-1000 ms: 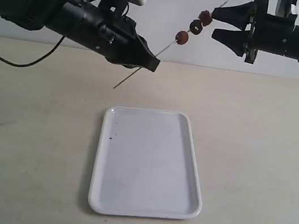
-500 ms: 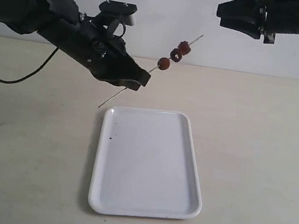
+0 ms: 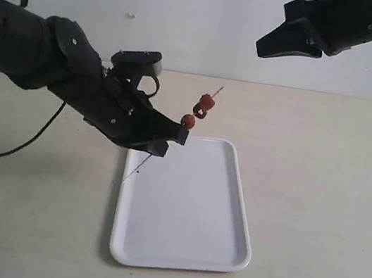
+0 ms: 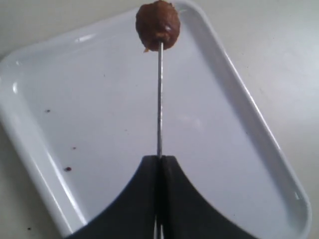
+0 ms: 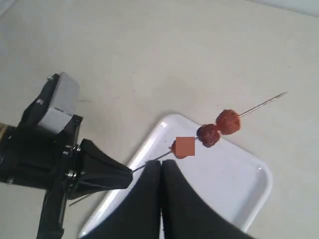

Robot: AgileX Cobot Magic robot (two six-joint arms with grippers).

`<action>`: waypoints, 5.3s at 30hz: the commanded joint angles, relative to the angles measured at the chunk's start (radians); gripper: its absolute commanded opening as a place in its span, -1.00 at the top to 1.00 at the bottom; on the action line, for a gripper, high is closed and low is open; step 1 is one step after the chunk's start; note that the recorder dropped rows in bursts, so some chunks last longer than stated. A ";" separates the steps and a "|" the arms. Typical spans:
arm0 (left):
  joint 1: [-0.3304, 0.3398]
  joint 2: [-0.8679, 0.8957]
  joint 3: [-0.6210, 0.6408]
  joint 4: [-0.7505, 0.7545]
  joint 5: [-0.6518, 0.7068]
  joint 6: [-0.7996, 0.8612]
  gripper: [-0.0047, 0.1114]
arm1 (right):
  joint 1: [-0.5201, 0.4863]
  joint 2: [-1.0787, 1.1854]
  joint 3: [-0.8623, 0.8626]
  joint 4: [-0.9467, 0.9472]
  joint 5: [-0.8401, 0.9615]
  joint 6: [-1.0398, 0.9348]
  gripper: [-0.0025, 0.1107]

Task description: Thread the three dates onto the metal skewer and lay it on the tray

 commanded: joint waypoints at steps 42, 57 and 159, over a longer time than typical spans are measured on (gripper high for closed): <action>-0.326 0.059 0.217 -0.438 -0.500 -0.137 0.92 | 0.089 -0.212 0.273 -0.076 -0.248 -0.026 0.96; -0.326 0.036 0.217 -0.379 -0.478 -0.121 -0.06 | 0.089 -0.212 0.274 -0.083 -0.227 -0.051 0.96; 0.280 -1.937 1.195 0.698 -0.175 -0.432 0.92 | 0.089 -1.726 1.347 0.805 -0.621 -0.853 0.96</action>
